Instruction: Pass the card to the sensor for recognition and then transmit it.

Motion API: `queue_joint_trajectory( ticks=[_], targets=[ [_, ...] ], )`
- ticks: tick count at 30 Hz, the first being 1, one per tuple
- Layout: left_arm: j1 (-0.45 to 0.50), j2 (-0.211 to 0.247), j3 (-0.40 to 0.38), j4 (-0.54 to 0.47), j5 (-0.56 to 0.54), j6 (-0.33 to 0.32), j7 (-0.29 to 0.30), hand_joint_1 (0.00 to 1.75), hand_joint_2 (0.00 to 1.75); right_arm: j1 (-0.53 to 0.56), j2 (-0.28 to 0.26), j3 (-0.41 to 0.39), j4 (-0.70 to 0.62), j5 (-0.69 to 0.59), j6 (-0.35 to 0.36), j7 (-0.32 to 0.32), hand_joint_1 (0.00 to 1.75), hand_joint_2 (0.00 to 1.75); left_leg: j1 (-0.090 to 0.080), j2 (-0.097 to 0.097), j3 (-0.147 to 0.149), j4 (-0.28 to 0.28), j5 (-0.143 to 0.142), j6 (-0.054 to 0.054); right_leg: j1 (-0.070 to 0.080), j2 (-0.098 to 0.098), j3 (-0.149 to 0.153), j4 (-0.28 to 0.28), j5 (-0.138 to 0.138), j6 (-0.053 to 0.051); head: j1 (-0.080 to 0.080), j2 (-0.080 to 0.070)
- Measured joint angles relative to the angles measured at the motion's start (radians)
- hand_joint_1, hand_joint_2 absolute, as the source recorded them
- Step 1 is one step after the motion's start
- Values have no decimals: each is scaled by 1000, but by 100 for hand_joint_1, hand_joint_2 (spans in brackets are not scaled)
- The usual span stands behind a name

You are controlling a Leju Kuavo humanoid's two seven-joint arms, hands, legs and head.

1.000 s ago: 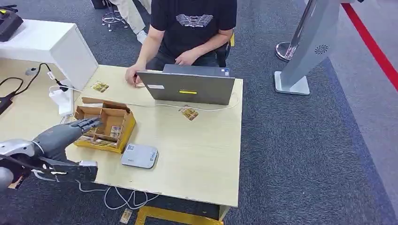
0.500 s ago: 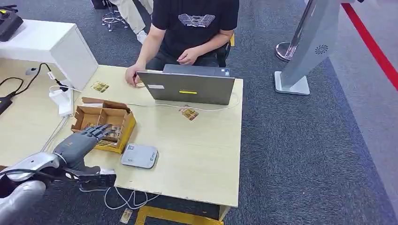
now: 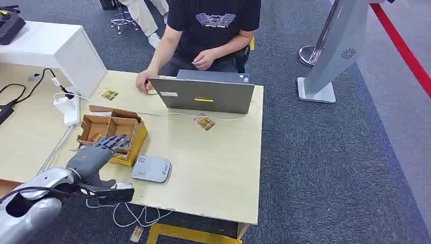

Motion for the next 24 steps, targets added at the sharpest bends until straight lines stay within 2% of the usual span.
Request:
queue_joint_trajectory(
  ticks=[16, 20, 24],
  targets=[
    [-2, -32, 15, 36, -28, -1, 6, 0, 175, 0, 0, 0, 0, -4, 0, 0, 0, 0, 0, 0, 0, 0, 0, 0, 0, 0, 0, 0, 0, 0, 0, 0],
    [0, -40, 21, 48, -73, 26, 27, 0, 175, 0, 0, 0, 0, -3, 0, 0, 0, 0, 0, 0, 0, 0, 0, 0, 0, 0, 0, 0, 0, 0, 0, 0],
    [15, -47, 61, 77, -116, 48, 36, 0, 175, 0, 0, 0, 0, 7, 0, 2, 0, 0, 0, 0, 0, 0, 0, 0, 0, 0, 0, 0, 0, 0, 0, 0]
  ],
)
